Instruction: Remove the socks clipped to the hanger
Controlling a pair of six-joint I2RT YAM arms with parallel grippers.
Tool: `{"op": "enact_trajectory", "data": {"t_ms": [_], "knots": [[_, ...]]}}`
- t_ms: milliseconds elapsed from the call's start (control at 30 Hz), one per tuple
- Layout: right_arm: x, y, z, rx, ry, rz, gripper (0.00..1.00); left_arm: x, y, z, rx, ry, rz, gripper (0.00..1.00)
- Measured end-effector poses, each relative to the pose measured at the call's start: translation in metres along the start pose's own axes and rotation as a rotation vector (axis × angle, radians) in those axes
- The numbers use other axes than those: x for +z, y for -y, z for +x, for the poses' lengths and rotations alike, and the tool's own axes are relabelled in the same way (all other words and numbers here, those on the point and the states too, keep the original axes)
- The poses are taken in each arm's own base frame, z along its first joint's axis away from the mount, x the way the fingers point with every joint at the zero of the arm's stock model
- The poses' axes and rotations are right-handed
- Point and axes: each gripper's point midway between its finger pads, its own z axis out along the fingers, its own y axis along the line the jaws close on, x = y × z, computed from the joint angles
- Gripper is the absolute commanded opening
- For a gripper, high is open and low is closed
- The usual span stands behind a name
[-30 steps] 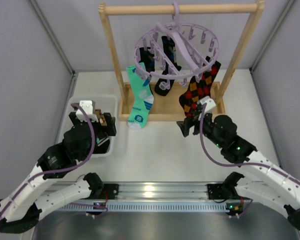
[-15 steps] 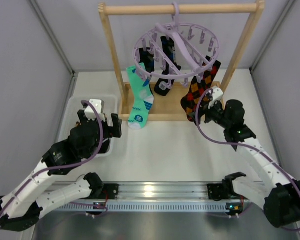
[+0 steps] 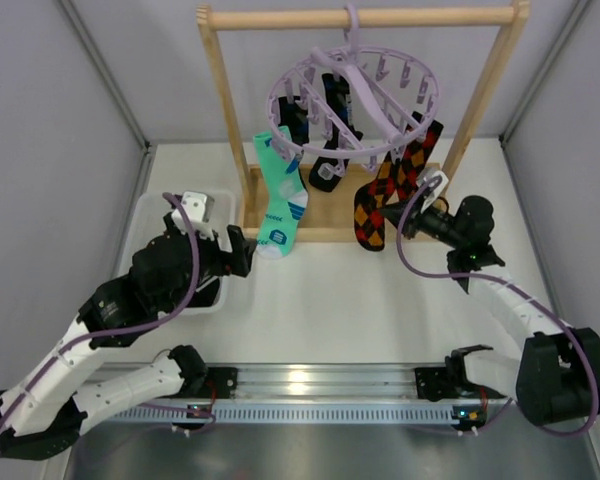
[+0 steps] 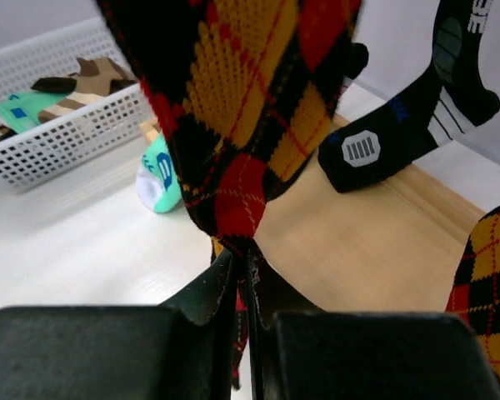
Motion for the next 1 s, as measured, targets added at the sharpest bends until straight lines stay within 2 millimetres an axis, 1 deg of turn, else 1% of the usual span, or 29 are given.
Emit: {"op": "enact_trajectory", "data": {"t_ms": [33, 133, 167, 200, 267, 300, 400, 500, 567, 600, 733, 867, 1000], "knots": [[-0.001, -0.003, -0.002, -0.001, 0.019, -0.004, 0.00, -0.002, 0.004, -0.006, -0.015, 0.008, 0.018, 0.98], [-0.005, -0.016, -0.007, -0.004, 0.057, -0.015, 0.01, -0.009, 0.013, -0.027, -0.059, 0.041, 0.061, 0.98], [-0.006, -0.019, -0.009, -0.009, 0.067, -0.016, 0.09, -0.012, 0.016, -0.036, -0.071, 0.055, 0.073, 0.98], [-0.007, -0.024, -0.011, -0.015, 0.079, -0.014, 0.10, -0.013, 0.020, -0.043, -0.082, 0.066, 0.086, 0.98], [-0.007, -0.031, -0.016, -0.035, 0.103, -0.012, 0.03, -0.013, 0.026, -0.053, -0.094, 0.075, 0.105, 0.98], [-0.007, -0.033, -0.020, -0.044, 0.116, -0.009, 0.00, -0.012, 0.029, -0.055, -0.097, 0.073, 0.112, 0.98], [-0.006, -0.029, -0.025, -0.044, 0.136, 0.030, 0.00, -0.003, 0.039, -0.054, -0.092, 0.043, 0.129, 0.98], [-0.005, -0.025, -0.024, -0.030, 0.144, 0.063, 0.00, 0.005, 0.048, -0.053, -0.086, 0.015, 0.142, 0.98], [-0.001, -0.025, -0.022, -0.023, 0.145, 0.073, 0.00, 0.009, 0.054, -0.054, -0.085, 0.003, 0.152, 0.98], [0.001, -0.027, -0.021, -0.022, 0.145, 0.073, 0.04, 0.010, 0.056, -0.055, -0.084, 0.000, 0.157, 0.98], [0.010, -0.032, -0.012, -0.003, 0.132, 0.071, 0.26, 0.009, 0.060, -0.062, -0.090, 0.008, 0.176, 0.98], [0.016, -0.023, 0.000, 0.015, 0.112, 0.101, 0.32, 0.004, 0.059, -0.066, -0.096, 0.020, 0.183, 0.98], [0.023, -0.015, 0.015, 0.032, 0.084, 0.118, 0.32, -0.001, 0.057, -0.069, -0.102, 0.035, 0.187, 0.99]]}}
